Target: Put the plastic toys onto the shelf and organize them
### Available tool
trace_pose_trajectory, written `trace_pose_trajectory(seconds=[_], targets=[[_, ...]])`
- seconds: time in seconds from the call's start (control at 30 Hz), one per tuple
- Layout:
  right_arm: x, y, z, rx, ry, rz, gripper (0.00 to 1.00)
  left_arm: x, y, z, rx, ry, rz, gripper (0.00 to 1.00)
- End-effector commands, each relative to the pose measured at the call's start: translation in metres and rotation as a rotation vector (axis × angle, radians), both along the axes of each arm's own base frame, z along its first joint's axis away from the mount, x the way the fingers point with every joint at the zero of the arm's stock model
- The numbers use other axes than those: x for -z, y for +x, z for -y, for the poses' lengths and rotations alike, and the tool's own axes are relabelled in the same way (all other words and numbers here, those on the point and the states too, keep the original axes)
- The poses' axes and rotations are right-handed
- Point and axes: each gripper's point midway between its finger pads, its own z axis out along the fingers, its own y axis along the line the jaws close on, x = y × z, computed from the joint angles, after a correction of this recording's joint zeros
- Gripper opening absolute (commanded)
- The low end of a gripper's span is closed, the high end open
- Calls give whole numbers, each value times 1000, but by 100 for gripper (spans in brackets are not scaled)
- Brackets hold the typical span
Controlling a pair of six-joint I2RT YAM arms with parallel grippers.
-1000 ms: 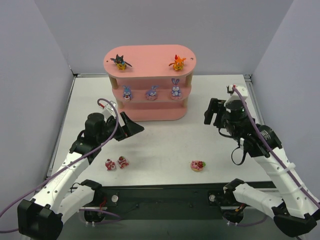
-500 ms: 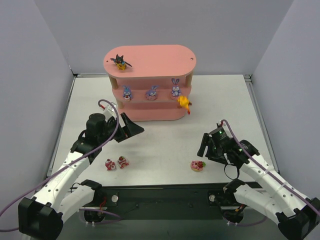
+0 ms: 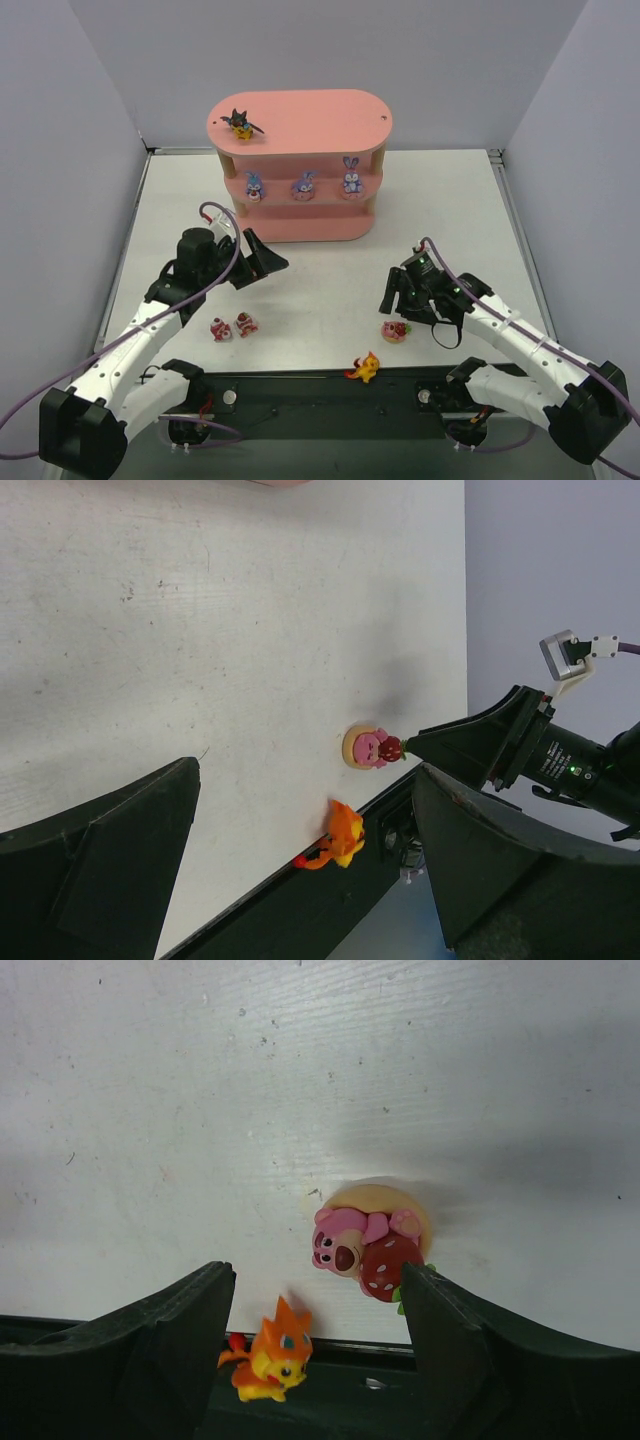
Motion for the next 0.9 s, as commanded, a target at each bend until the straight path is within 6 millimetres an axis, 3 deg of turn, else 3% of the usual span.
trace_pose_trajectory(seconds=[0.0, 0.27, 0.53, 0.73, 0.83, 0.87], targets=[[8, -12, -2, -50, -1, -37, 68, -1, 1, 0, 0, -6, 5, 97], [25, -38, 16, 16, -32, -118, 66, 9, -4, -1, 2, -5, -17, 97], [40, -35, 20, 49, -76, -142, 58, 13, -6, 1, 19, -1, -28, 97], [45, -39, 12, 49, -50, -189, 39, 11, -6, 0, 21, 8, -21, 97], [43, -37, 9, 49, -42, -183, 27, 12, -6, -1, 18, 9, -22, 97], [42, -37, 9, 49, -44, -185, 18, 12, -6, -1, 17, 10, -20, 97]])
